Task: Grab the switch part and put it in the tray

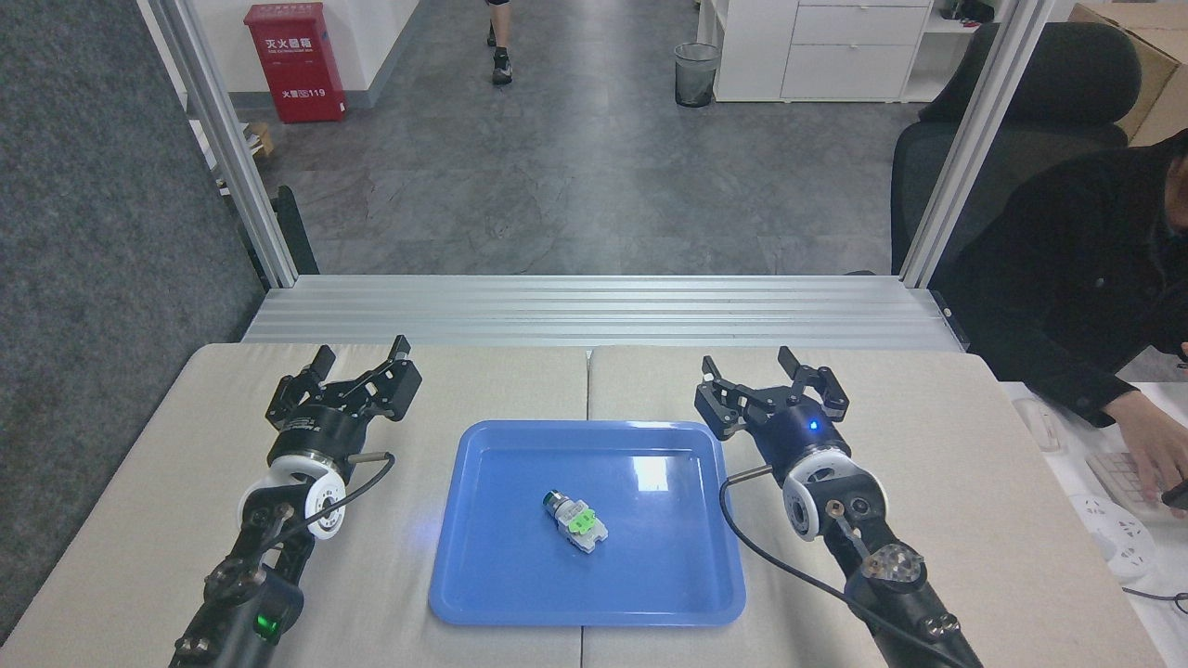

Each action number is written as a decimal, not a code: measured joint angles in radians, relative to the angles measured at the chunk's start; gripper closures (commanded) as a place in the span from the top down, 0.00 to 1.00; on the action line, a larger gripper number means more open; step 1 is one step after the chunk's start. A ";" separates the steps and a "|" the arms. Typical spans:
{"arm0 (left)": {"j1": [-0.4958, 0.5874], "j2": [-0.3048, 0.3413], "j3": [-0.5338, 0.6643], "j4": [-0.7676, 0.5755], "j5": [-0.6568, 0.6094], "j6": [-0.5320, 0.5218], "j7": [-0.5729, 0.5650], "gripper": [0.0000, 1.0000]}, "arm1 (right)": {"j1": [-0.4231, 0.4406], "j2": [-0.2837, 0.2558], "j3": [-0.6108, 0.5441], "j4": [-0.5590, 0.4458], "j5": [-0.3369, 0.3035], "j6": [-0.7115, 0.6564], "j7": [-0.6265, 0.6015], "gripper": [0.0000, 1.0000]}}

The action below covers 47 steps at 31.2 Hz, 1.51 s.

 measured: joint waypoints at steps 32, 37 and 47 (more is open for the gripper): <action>0.000 0.000 0.000 0.000 0.000 0.000 0.000 1.00 | 0.023 -0.115 -0.087 0.008 -0.036 0.000 0.062 0.97; 0.000 0.000 0.000 0.000 0.000 0.000 0.000 1.00 | 0.031 -0.121 -0.095 -0.001 -0.045 0.000 0.063 0.97; 0.000 0.000 0.000 0.000 0.000 0.000 0.000 1.00 | 0.054 -0.129 -0.107 -0.026 -0.053 -0.001 0.064 0.97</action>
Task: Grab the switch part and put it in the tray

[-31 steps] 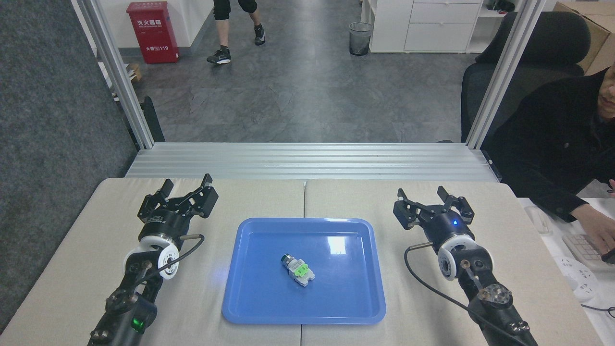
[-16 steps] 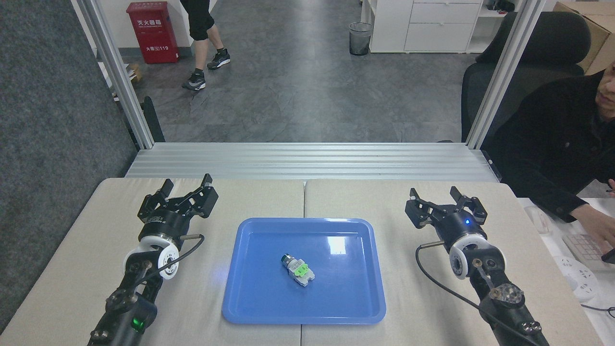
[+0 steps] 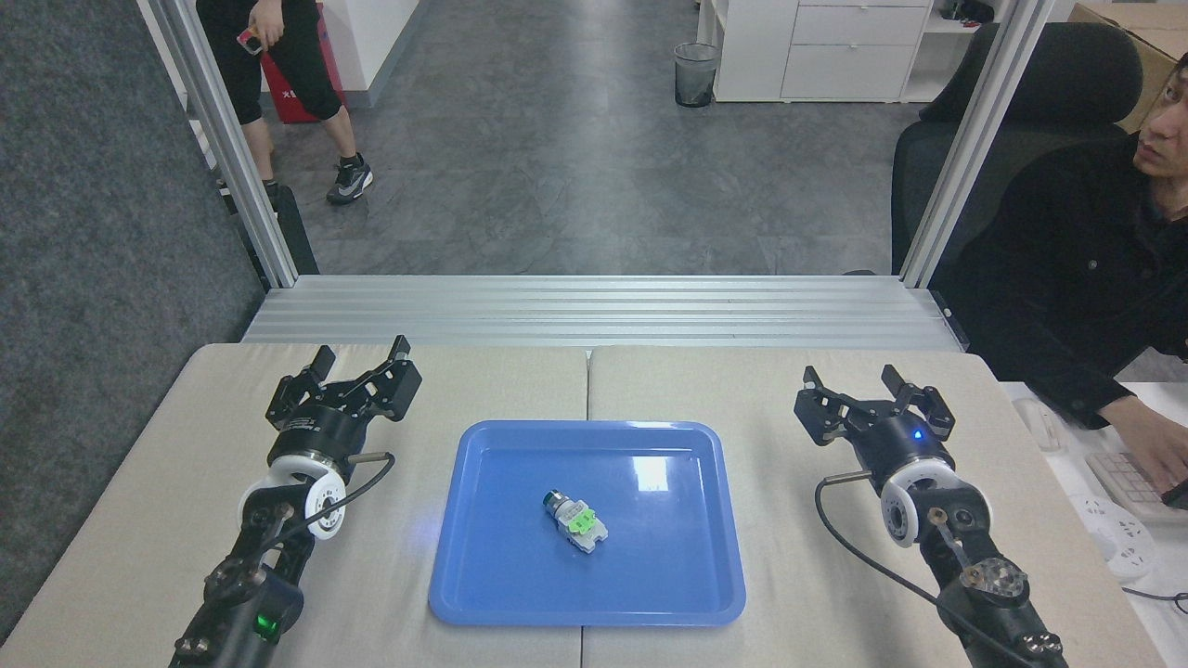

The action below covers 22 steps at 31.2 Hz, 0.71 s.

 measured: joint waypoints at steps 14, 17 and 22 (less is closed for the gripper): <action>0.000 0.000 0.000 0.000 0.000 0.000 0.000 1.00 | 0.011 -0.004 -0.008 -0.021 -0.003 -0.002 -0.006 0.98; 0.000 0.000 0.000 0.000 0.000 0.000 0.000 1.00 | 0.012 -0.004 -0.009 -0.024 -0.003 -0.002 -0.007 0.98; 0.000 0.000 0.000 0.000 0.000 0.000 0.000 1.00 | 0.013 -0.004 -0.010 -0.027 -0.004 -0.002 -0.008 0.98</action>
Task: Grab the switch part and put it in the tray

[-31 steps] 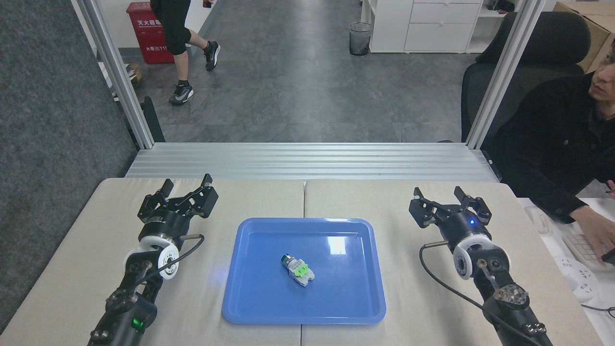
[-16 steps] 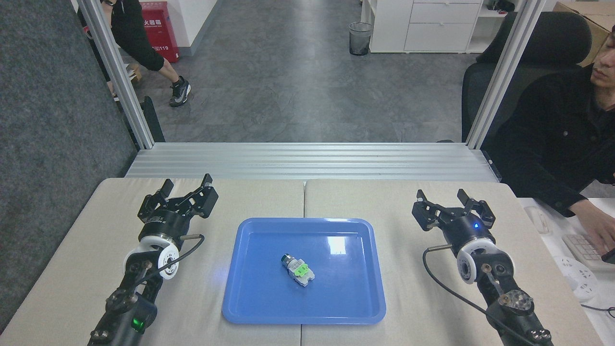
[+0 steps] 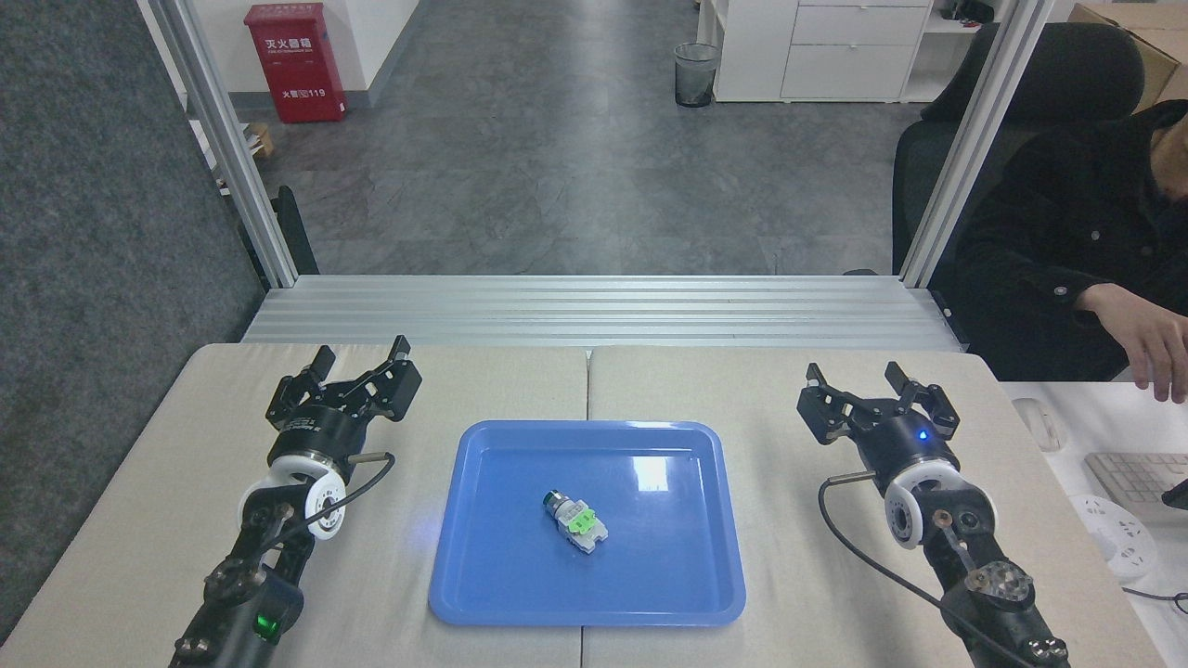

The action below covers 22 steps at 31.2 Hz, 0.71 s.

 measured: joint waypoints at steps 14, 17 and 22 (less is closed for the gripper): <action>0.000 0.000 0.000 0.000 0.000 0.000 0.000 1.00 | 0.000 0.004 0.000 -0.006 0.000 0.000 0.000 0.98; 0.000 0.000 0.000 0.000 0.000 0.000 0.000 1.00 | 0.000 0.005 0.000 -0.007 0.000 0.000 0.000 0.98; 0.000 0.000 0.000 0.000 0.000 0.000 0.000 1.00 | -0.002 0.005 0.001 -0.008 0.000 0.000 0.000 0.98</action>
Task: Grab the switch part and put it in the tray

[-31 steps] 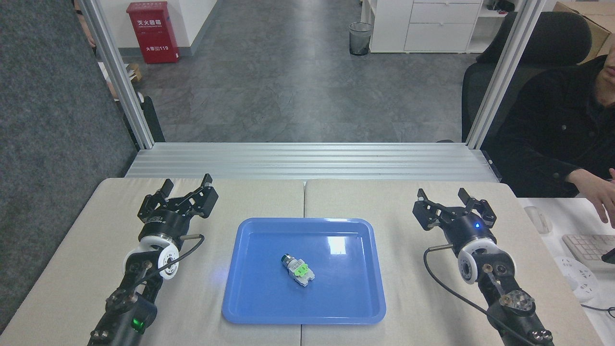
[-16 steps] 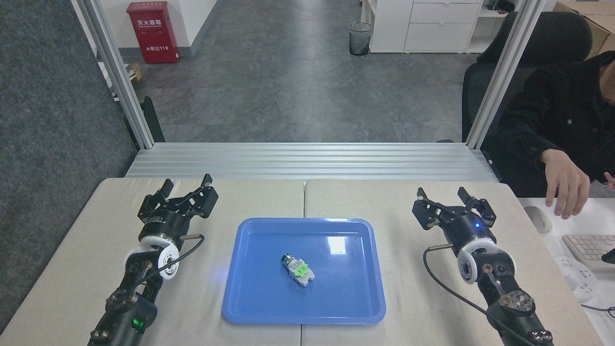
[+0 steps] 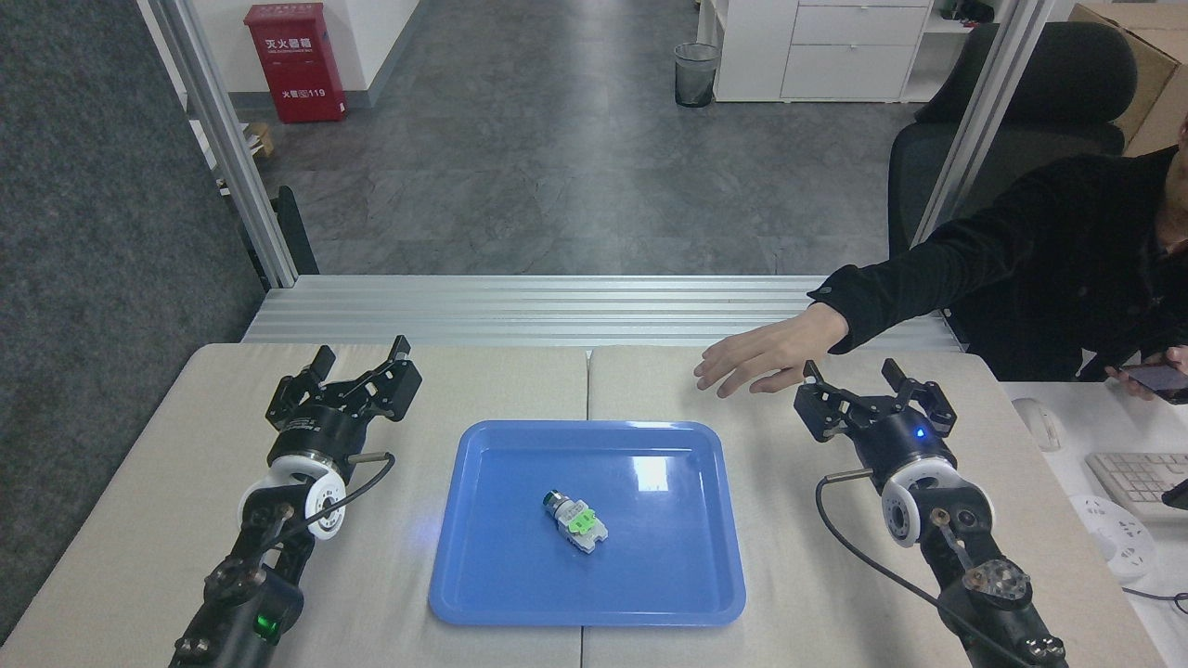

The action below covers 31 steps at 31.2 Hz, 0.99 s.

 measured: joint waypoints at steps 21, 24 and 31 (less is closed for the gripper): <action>0.000 0.000 0.000 0.000 0.000 0.000 0.000 1.00 | -0.001 -0.006 -0.014 -0.034 0.001 0.001 -0.005 0.98; 0.000 0.000 0.000 0.000 0.000 0.000 0.000 1.00 | -0.001 -0.006 -0.016 -0.037 0.001 0.001 -0.005 0.98; 0.000 0.000 0.000 0.000 0.000 0.000 0.000 1.00 | 0.001 -0.008 -0.025 -0.044 0.000 0.001 -0.005 0.98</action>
